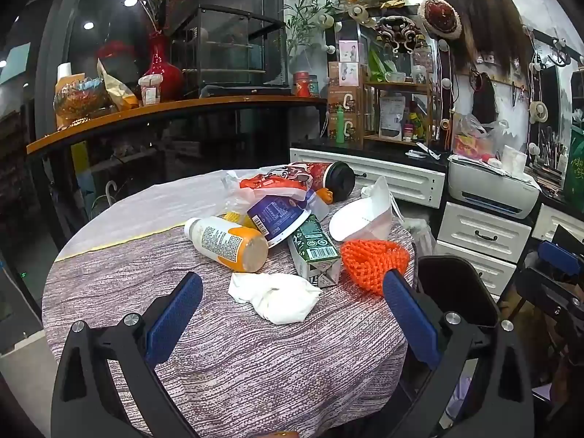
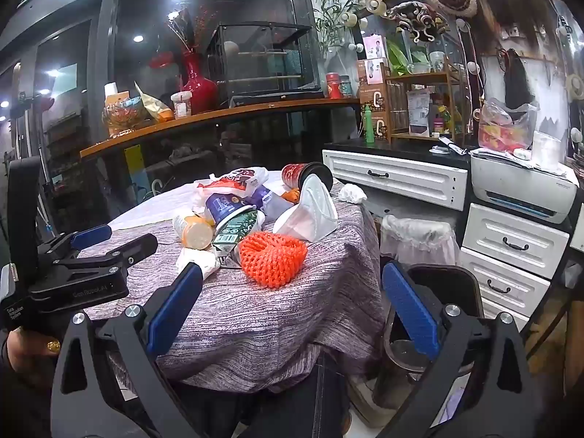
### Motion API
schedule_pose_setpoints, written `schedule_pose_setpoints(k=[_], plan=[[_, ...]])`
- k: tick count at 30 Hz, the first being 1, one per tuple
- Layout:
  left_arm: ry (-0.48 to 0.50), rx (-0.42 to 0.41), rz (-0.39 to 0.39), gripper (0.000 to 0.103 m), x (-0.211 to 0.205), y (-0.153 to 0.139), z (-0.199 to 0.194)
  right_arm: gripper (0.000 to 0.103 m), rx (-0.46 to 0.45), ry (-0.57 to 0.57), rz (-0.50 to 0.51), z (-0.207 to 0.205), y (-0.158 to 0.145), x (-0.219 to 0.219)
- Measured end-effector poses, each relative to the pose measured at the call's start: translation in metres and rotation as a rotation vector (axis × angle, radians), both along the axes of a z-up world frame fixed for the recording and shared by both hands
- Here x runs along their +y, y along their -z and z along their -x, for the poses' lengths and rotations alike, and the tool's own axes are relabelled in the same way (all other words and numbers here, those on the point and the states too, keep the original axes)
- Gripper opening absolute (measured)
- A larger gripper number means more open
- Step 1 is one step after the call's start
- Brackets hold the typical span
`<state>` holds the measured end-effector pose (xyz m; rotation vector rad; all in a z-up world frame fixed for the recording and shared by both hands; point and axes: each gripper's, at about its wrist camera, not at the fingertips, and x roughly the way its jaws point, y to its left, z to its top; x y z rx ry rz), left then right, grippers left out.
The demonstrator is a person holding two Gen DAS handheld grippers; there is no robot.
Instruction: Collect trash
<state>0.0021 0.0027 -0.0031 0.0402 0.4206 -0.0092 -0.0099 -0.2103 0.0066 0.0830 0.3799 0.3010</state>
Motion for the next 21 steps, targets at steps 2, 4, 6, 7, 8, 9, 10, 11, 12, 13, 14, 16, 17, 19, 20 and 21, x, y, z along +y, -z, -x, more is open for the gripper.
schedule_pose_setpoints(k=[2, 4, 6, 7, 8, 9, 10, 11, 12, 13, 14, 16, 17, 19, 20, 21], plan=[[0.002, -0.002, -0.003, 0.098, 0.0017, 0.0003, 0.0002, 0.097, -0.003, -0.001, 0.001, 0.0004, -0.0008, -0.0004], [0.002, -0.002, -0.003, 0.098, 0.0010, 0.0009, 0.0008, 0.097, -0.003, -0.002, 0.001, -0.0008, 0.0040, 0.0008], [0.001, -0.003, -0.002, 0.098, 0.0009, 0.0018, 0.0018, 0.097, -0.001, -0.002, 0.002, -0.0007, 0.0045, 0.0010], [0.000, -0.002, -0.004, 0.098, 0.0006, 0.0021, 0.0023, 0.097, 0.000, -0.001, 0.003, -0.0002, 0.0028, 0.0012], [0.000, -0.002, -0.004, 0.098, 0.0010, 0.0026, 0.0025, 0.097, 0.000, -0.002, 0.003, -0.0023, 0.0030, 0.0017], [0.001, -0.003, -0.003, 0.098, 0.0012, 0.0022, 0.0026, 0.097, 0.000, -0.002, 0.003, -0.0009, 0.0013, 0.0008], [0.001, -0.003, -0.003, 0.098, 0.0012, 0.0020, 0.0024, 0.097, -0.001, -0.002, 0.003, -0.0007, 0.0013, 0.0010], [0.001, -0.003, -0.002, 0.098, 0.0016, 0.0026, 0.0027, 0.097, -0.001, -0.001, 0.004, -0.0007, 0.0014, 0.0011], [0.002, -0.002, -0.003, 0.098, -0.0009, 0.0003, 0.0024, 0.097, 0.000, -0.001, 0.004, -0.0010, 0.0013, 0.0009], [0.001, -0.002, -0.003, 0.098, -0.0009, 0.0002, 0.0023, 0.097, 0.002, -0.001, 0.003, -0.0010, 0.0009, 0.0007], [0.002, -0.002, -0.004, 0.098, -0.0008, 0.0005, 0.0027, 0.097, 0.002, -0.002, 0.002, -0.0008, 0.0010, 0.0009], [0.003, -0.001, -0.003, 0.098, -0.0006, 0.0001, 0.0023, 0.097, 0.001, -0.002, 0.004, -0.0008, 0.0013, 0.0010], [0.002, 0.000, -0.004, 0.098, -0.0007, -0.0015, 0.0019, 0.097, 0.001, -0.002, 0.003, -0.0011, 0.0012, 0.0007], [0.003, 0.000, -0.004, 0.098, -0.0007, -0.0015, 0.0019, 0.097, 0.002, -0.001, 0.003, -0.0011, 0.0016, 0.0011], [0.001, 0.000, -0.004, 0.098, -0.0010, -0.0012, 0.0018, 0.097, 0.002, -0.001, 0.003, -0.0012, 0.0014, 0.0009], [0.001, 0.000, -0.005, 0.098, -0.0007, -0.0012, 0.0022, 0.097, 0.002, -0.002, 0.003, -0.0012, 0.0016, 0.0010]])
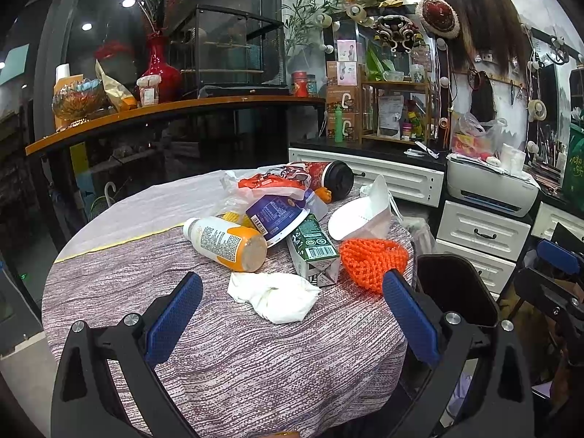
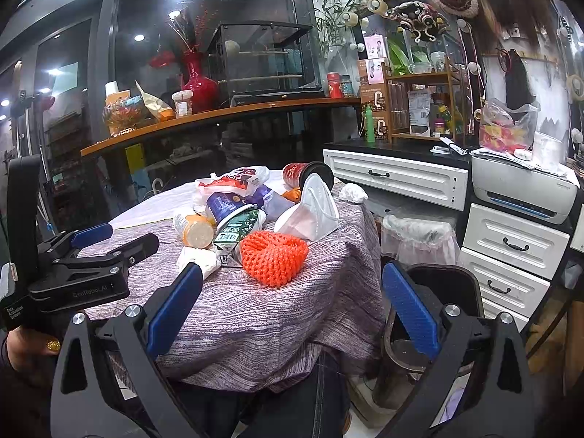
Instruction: Collect trash
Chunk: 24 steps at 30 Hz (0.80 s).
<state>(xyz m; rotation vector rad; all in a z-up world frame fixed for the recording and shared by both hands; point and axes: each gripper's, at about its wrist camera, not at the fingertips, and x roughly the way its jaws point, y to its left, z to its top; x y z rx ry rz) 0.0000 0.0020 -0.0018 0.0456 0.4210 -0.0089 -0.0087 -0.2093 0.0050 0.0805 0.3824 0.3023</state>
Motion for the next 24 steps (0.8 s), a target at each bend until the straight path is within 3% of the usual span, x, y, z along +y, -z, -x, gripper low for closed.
schedule_pose_setpoints(k=[24], plan=[[0.001, 0.006, 0.000, 0.098, -0.0017, 0.0033, -0.0012, 0.097, 0.002, 0.000, 0.001, -0.0004, -0.0002, 0.0003]])
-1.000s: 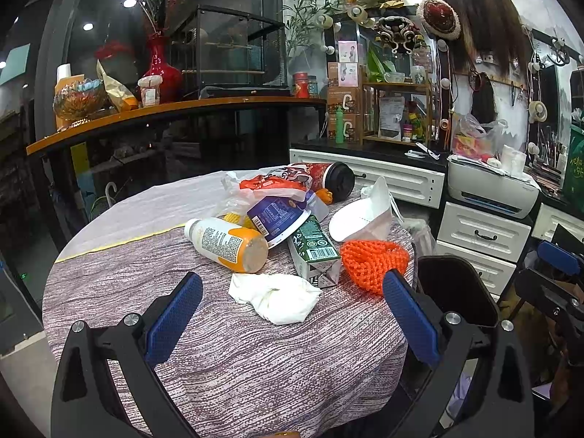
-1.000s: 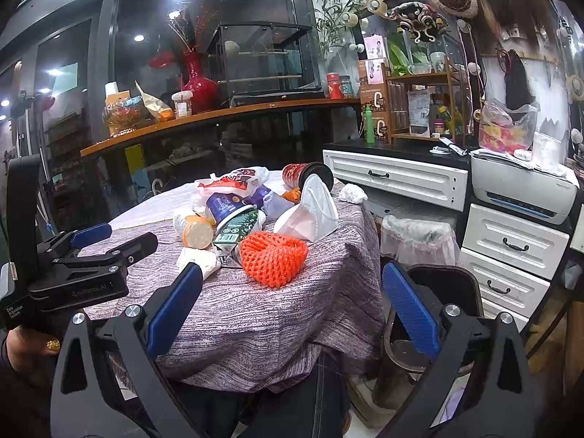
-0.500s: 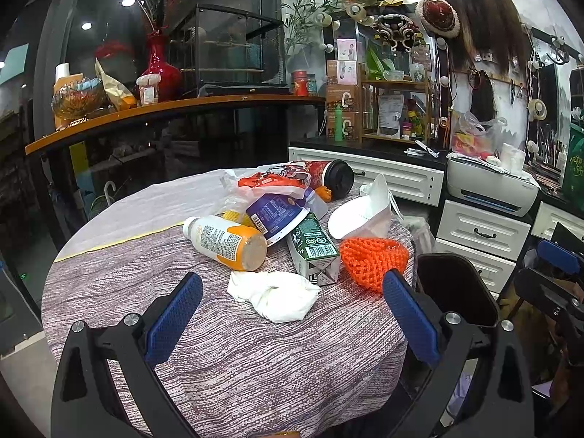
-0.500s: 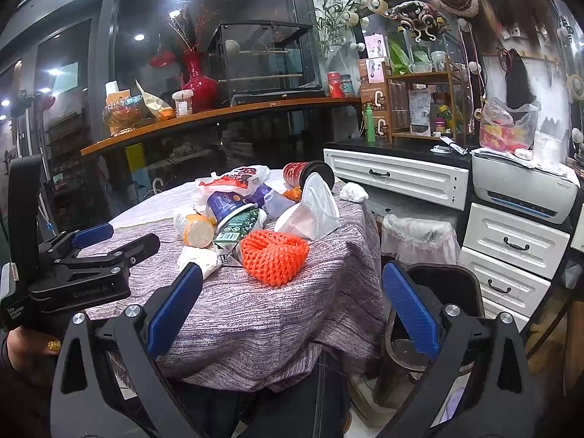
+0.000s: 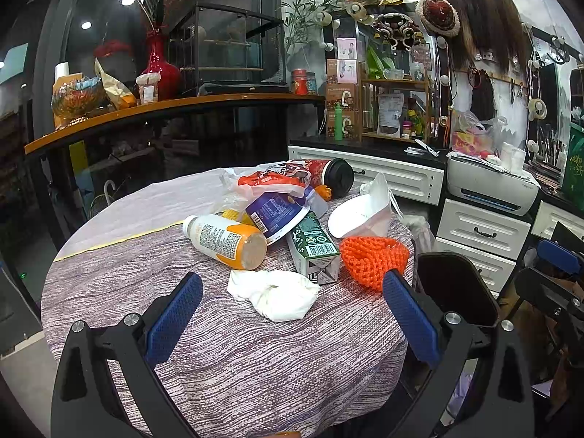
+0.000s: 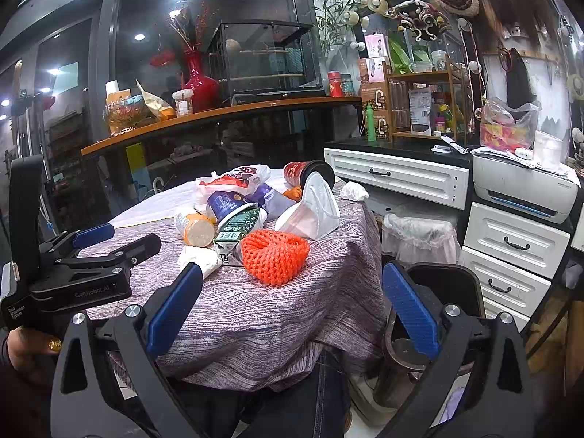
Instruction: Collect trash
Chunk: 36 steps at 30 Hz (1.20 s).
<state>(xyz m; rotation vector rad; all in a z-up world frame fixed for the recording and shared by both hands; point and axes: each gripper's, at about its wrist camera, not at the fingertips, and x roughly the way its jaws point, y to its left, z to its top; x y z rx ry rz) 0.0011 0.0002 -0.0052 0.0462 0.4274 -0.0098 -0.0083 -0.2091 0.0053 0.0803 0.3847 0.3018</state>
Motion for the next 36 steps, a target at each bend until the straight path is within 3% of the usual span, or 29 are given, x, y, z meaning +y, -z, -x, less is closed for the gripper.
schedule_pose_setpoints(k=[36], plan=[[0.003, 0.044, -0.015, 0.098, 0.006, 0.008, -0.014, 0.097, 0.016, -0.017, 0.011, -0.007, 0.018, 0.006]])
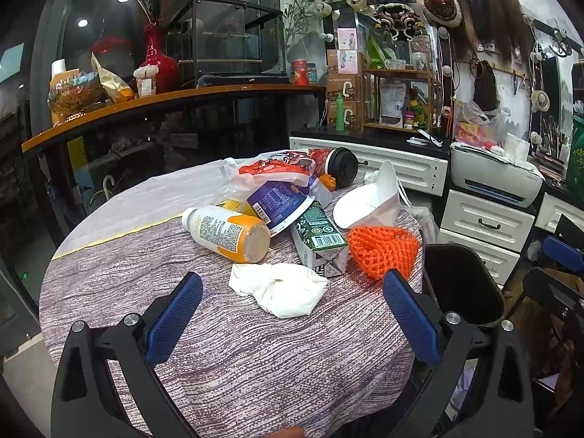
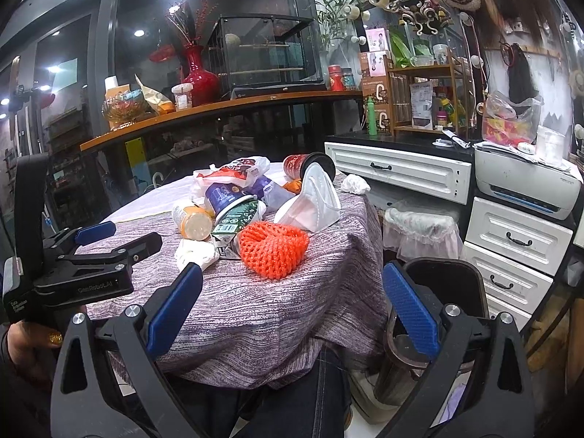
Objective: Collect trash
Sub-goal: 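Grasp the orange mesh net with the right tool while the left tool grasps the white mask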
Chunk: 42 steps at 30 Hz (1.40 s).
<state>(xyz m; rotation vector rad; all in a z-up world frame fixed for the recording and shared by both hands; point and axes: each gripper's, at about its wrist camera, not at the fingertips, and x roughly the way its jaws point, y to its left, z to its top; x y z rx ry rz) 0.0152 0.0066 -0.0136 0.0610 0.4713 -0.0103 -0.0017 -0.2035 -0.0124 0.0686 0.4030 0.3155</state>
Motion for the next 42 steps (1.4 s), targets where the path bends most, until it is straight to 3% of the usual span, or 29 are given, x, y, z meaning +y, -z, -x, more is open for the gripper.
schedule_pose_setpoints(k=[6, 14, 21, 26, 31, 38, 40, 42], plan=[[0.010, 0.057, 0.022, 0.098, 0.013, 0.007, -0.014, 0.097, 0.061, -0.035, 0.047, -0.013, 0.014, 0.011], [-0.009, 0.167, 0.090, 0.098, 0.046, 0.016, -0.042, 0.097, 0.201, -0.167, 0.074, -0.047, 0.024, 0.025], [0.010, 0.165, 0.097, 0.098, 0.063, 0.002, -0.066, 0.097, 0.226, -0.275, 0.117, -0.100, 0.023, 0.050], [0.020, 0.154, 0.101, 0.098, 0.070, -0.008, -0.084, 0.081, 0.255, -0.292, 0.195, -0.135, 0.034, 0.072], [0.034, 0.148, 0.098, 0.098, 0.073, -0.012, -0.096, 0.072, 0.265, -0.272, 0.247, -0.158, 0.044, 0.081], [0.068, 0.160, 0.082, 0.098, 0.066, -0.014, -0.103, 0.020, 0.228, -0.246, 0.241, -0.159, 0.043, 0.073], [0.069, 0.160, 0.073, 0.098, 0.064, -0.014, -0.106, 0.013, 0.215, -0.250, 0.228, -0.157, 0.040, 0.070], [0.091, 0.163, 0.089, 0.096, 0.059, -0.019, -0.110, 0.012, 0.192, -0.254, 0.207, -0.152, 0.033, 0.066]])
